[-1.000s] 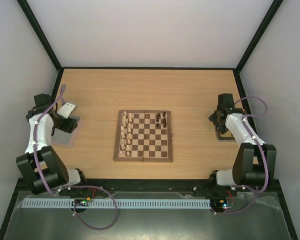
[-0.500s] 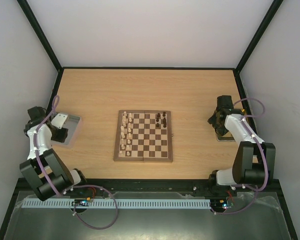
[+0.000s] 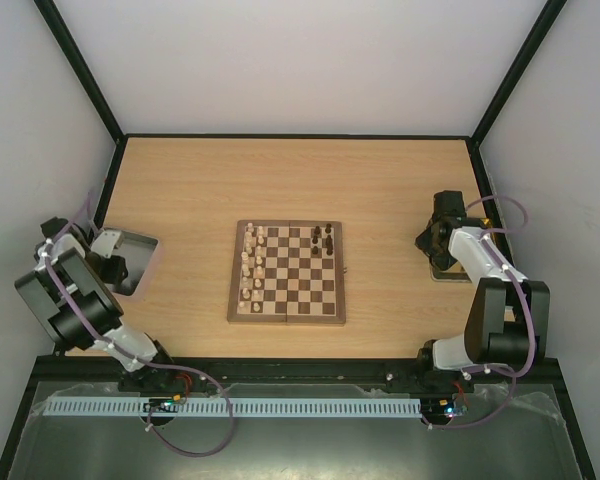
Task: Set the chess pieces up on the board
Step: Move the storage box to the center of the board.
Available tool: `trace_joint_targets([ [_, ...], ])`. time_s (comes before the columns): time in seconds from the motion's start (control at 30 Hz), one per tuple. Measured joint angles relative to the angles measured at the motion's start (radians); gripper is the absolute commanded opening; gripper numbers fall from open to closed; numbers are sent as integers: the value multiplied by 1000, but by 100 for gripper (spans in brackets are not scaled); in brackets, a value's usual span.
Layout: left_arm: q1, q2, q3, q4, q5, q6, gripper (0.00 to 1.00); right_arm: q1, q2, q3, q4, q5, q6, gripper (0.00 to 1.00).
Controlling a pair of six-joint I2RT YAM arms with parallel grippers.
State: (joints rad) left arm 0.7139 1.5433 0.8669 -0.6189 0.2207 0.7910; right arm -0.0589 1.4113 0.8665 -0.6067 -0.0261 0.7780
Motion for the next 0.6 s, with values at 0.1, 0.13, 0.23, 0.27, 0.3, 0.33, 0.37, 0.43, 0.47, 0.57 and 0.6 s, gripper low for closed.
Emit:
trace_joint_targets([
  [0.1, -33, 63, 66, 12, 18, -35, 46, 0, 2, 0, 8, -2, -5, 47],
  [0.13, -48, 85, 90, 21, 22, -51, 46, 0, 3, 0, 10, -1, -6, 48],
  [0.23, -92, 132, 144, 39, 27, -89, 46, 0, 3, 0, 10, 3, -8, 48],
  [0.27, -105, 145, 160, 43, 31, -100, 46, 0, 3, 0, 10, 4, -8, 48],
  [0.3, -118, 160, 177, 49, 33, -114, 46, 0, 3, 0, 10, 6, -8, 48],
  [0.33, -132, 174, 194, 52, 34, -126, 45, 0, 3, 0, 10, 6, -8, 48],
  [0.37, -143, 188, 212, 53, 35, -139, 45, 0, 3, -1, 11, 6, -8, 47],
  [0.43, -166, 220, 254, 57, 39, -164, 45, 0, 3, -5, 16, 7, -9, 45],
  [0.47, -176, 235, 273, 62, 40, -175, 45, 0, 2, -9, 19, 7, -9, 42],
  [0.57, -193, 272, 319, 63, 45, -206, 44, 0, -8, -25, 34, 6, -12, 35],
  [0.6, -195, 286, 335, 63, 47, -217, 44, 0, -14, -33, 38, 5, -15, 34],
])
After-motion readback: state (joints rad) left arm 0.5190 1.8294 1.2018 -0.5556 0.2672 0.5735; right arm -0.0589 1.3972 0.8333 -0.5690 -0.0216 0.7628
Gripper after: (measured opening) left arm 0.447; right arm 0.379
